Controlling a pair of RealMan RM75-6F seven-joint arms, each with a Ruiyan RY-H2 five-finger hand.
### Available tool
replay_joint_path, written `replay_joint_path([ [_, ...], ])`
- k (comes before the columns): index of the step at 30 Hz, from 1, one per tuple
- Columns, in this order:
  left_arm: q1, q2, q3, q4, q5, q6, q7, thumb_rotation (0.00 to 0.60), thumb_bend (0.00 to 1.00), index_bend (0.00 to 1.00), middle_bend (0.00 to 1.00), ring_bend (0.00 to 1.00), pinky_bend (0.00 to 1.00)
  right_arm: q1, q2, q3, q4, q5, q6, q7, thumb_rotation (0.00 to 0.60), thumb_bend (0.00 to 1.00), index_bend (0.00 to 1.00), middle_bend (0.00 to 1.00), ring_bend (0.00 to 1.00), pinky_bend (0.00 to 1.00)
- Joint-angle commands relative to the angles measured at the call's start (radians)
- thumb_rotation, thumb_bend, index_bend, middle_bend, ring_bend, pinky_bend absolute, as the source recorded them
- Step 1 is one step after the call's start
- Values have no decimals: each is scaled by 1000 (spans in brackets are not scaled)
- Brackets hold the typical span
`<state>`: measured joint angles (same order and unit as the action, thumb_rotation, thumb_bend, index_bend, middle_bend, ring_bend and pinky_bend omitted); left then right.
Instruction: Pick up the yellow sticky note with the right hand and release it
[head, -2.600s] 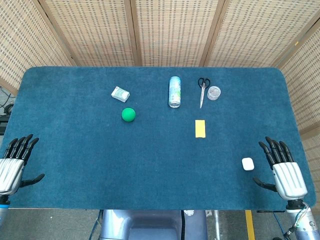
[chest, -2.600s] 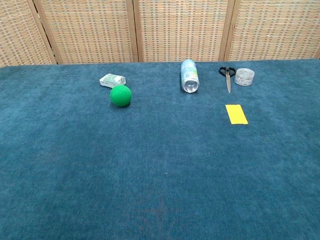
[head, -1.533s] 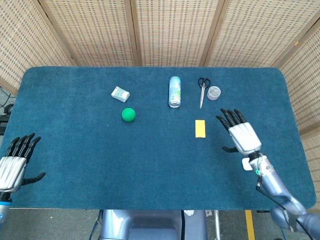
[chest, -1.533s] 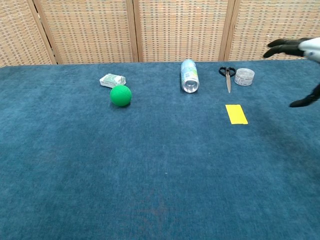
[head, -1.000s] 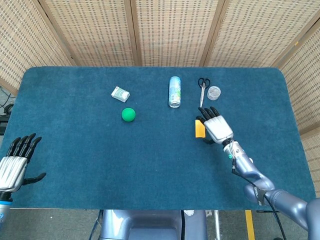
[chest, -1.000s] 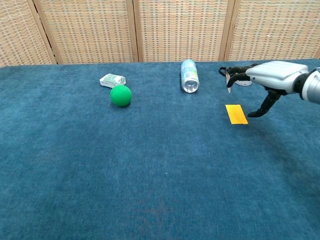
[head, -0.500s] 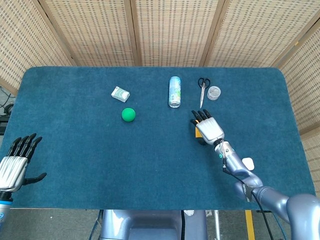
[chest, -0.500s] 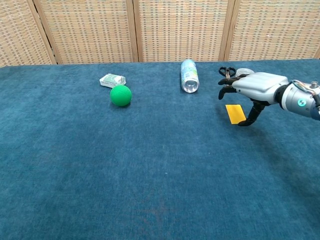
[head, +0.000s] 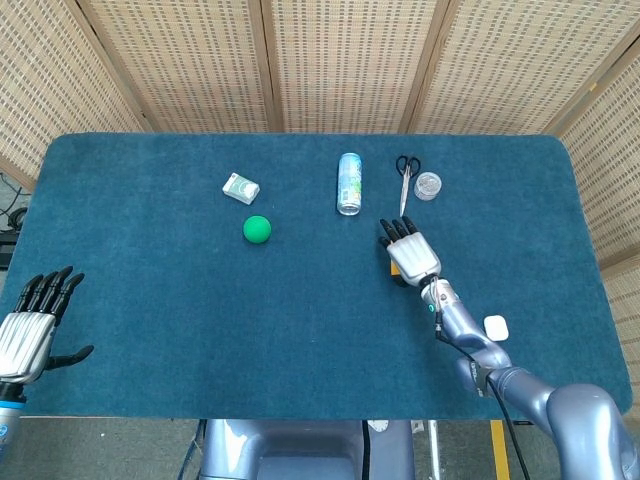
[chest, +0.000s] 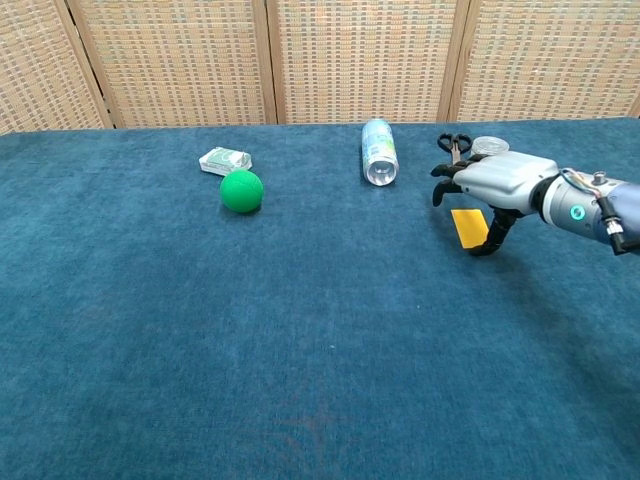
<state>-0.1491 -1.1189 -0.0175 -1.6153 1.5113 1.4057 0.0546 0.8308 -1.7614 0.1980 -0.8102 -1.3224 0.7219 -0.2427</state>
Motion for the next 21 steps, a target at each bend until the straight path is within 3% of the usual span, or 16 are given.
replay_joint_path([
  [1,0,1,0,0,-1,-1,-2,600,2,21,0,0,0,1,-5,-6,7,2,-1,-2,600,260,212,0,0,9],
  [8,-1,1,0,-1,-2,-2,-3,600,3,21,0,0,0,6,-19,-17,42,8,-11,-7,600,270,225,0,0,9],
  [14,-1,1,0,-3,-2,-1,-4,600,2,22,0,0,0,16,-36,-17,83,19,-26,-16,600,362,226,1,0,21],
  [21,0,1,0,-2,-2,1,-3,600,2,21,0,0,0,17,-73,22,165,53,35,-26,600,363,225,14,0,44],
])
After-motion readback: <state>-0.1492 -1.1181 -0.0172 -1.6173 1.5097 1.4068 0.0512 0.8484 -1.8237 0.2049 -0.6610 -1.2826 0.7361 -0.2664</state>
